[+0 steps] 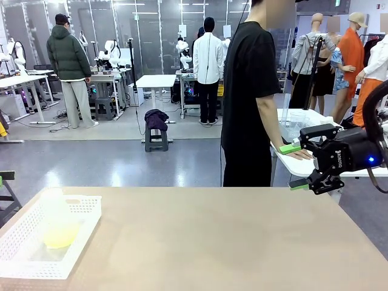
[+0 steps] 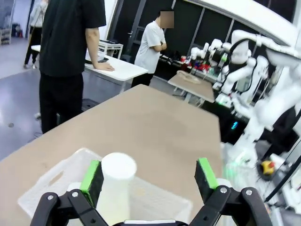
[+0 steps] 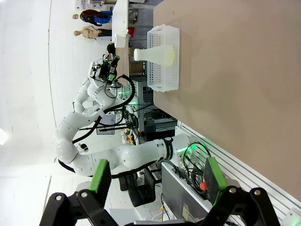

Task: Prepare the solutions needed for the experiment.
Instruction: When the human places the Big flask in the center of the table, pick up the Big flask and place it in the left Organizing basket.

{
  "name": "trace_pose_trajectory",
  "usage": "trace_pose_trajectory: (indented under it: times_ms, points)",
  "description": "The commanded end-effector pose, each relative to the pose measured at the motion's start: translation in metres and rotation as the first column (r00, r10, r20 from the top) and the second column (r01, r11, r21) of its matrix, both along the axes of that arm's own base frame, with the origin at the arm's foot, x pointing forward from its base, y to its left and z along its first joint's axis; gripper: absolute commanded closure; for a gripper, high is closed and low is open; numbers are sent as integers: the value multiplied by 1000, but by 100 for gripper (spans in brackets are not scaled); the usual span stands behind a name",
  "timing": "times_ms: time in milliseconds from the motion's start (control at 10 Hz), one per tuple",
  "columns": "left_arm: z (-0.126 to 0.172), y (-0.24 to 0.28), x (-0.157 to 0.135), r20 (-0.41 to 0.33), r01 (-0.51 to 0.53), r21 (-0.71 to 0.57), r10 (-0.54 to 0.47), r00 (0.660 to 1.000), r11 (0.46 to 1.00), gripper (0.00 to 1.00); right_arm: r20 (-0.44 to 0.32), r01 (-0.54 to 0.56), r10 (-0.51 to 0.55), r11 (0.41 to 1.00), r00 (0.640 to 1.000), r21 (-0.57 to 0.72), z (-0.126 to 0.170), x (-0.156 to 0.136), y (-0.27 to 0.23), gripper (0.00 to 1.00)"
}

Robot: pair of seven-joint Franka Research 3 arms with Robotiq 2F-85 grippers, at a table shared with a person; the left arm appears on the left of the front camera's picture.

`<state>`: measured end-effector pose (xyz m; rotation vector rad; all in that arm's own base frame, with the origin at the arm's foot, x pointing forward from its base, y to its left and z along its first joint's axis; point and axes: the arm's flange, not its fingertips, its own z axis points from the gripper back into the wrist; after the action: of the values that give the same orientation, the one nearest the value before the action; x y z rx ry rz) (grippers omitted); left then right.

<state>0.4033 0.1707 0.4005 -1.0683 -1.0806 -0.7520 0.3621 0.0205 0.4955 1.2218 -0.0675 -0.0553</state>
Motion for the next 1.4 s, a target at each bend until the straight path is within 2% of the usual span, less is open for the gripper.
trace_pose_trajectory:
  times_ms: [0, 200, 300, 500, 600, 700, 800, 900, 1100, 1200, 1300]
  points:
    - [40, -26, -25, -105, -4, -40, 0, 994, 999, 0, 10, -1, 1, 1000, 1000, 16, 2, -1, 0, 0]
    - [62, -53, -15, -234, -9, -138, -24, 972, 990, 0, 10, -1, 1, 1000, 1000, 16, 2, -1, 0, 0]
    - [73, -65, -8, -359, 78, -252, -168, 918, 965, 0, 10, -1, 1, 1000, 1000, 16, 2, -1, 0, 0]
    - [84, -88, 6, -554, 72, -293, -230, 800, 953, 0, 10, -1, 1, 1000, 1000, 16, 2, -1, 0, 0]
    - [82, -94, 17, -665, 16, -304, -224, 712, 953, 0, 10, -1, 1, 1000, 1000, 16, 2, -1, 0, 0]
    - [76, -96, 26, -732, -20, -322, -236, 639, 947, 0, 10, -1, 1, 1000, 1000, 16, 2, -1, 0, 0]
    - [70, -97, 32, -774, -66, -338, -237, 587, 939, 0, 10, -1, 1, 1000, 1000, 16, 2, -1, 0, 0]
    - [69, -101, 34, -795, -25, -326, -260, 548, 945, 0, 10, -1, 1, 1000, 1000, 16, 2, -1, 0, 0]
    - [65, -107, 43, -800, -32, -367, -298, 520, 930, 0, 10, -1, 1, 1000, 1000, 16, 2, -1, 0, 0]
    - [64, -108, 44, -780, 7, -398, -343, 524, 917, 0, 10, -1, 1, 1000, 1000, 16, 2, -1, 0, 0]
    - [57, -102, 35, -801, -34, -349, -279, 530, 936, 0, 10, -1, 1, 1000, 1000, 16, 2, -1, 0, 0]
